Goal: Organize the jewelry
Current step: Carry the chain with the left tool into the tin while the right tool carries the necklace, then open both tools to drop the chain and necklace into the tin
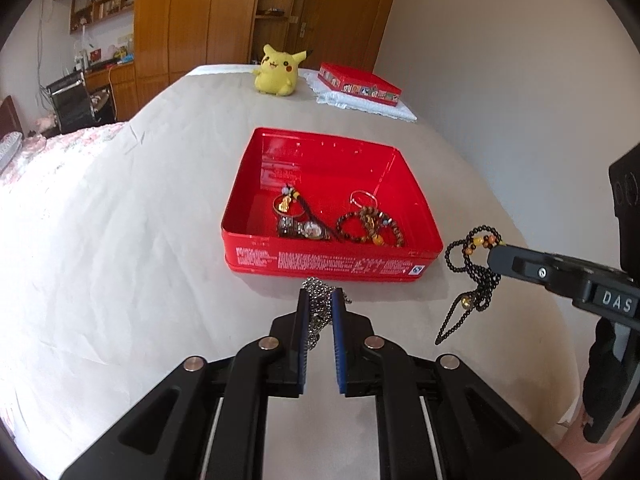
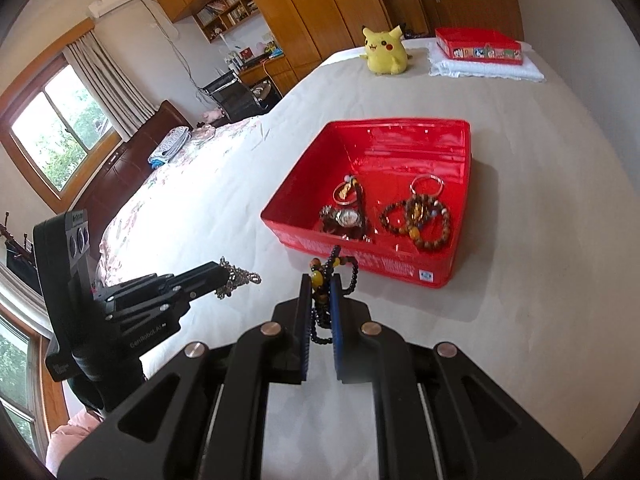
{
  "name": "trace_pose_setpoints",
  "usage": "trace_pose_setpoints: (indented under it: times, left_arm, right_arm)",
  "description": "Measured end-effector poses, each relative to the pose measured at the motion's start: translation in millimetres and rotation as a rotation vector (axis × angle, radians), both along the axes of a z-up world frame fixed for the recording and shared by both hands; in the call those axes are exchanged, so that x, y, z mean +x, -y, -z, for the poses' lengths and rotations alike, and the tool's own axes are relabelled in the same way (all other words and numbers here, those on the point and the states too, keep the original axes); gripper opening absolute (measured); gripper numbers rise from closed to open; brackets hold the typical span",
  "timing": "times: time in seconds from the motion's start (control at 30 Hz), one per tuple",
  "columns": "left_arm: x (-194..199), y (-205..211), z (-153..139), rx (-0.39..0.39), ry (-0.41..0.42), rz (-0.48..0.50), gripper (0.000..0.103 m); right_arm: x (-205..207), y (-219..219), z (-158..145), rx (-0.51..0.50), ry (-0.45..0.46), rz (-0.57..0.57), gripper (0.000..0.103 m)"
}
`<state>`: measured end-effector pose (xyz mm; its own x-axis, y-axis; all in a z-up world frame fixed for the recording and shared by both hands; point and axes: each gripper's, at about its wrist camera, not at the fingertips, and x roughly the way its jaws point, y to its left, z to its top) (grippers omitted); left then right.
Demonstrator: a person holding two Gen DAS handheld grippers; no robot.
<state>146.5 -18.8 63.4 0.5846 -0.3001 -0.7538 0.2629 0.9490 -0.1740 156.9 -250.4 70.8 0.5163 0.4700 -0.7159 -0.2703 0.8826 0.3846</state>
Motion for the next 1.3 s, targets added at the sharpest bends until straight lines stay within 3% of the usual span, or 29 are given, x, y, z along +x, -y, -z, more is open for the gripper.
trace_pose_setpoints:
  times: [0.33, 0.5, 0.7, 0.83, 1.23, 1.3]
  left_arm:
    - [27.8, 7.7, -17.3, 0.008, 0.031, -0.009, 0.011]
    - [59.6, 17.9, -25.6, 0.025, 0.070, -0.034, 0.011]
    - [114.1, 35.5, -23.9, 0.013, 0.052, -0.021, 0.011]
    - [152.2, 45.2, -7.6, 0.016, 0.004, -0.020, 0.011]
    - [241.1, 69.5, 54.2, 0.074, -0.130, -0.028, 0.011]
    - [252.9, 72.2, 61.2, 0.078, -0.146, -0.030, 0.013]
  right_arm:
    - [33.6, 9.9, -17.8, 0.005, 0.009, 0.036, 0.007]
    - [60.3, 16.4, -31.1, 0.000, 0.038, 0.070, 0.007]
    - [107.2, 26.4, -34.2, 0.008, 0.053, 0.104, 0.007]
    - [141.7, 27.6, -22.0, 0.007, 0.022, 0.115, 0.007]
    - [232.8, 22.8, 52.7, -0.017, -0.122, 0.149, 0.007]
    - [242.8, 21.1, 61.8, -0.021, -0.136, 0.151, 0.013]
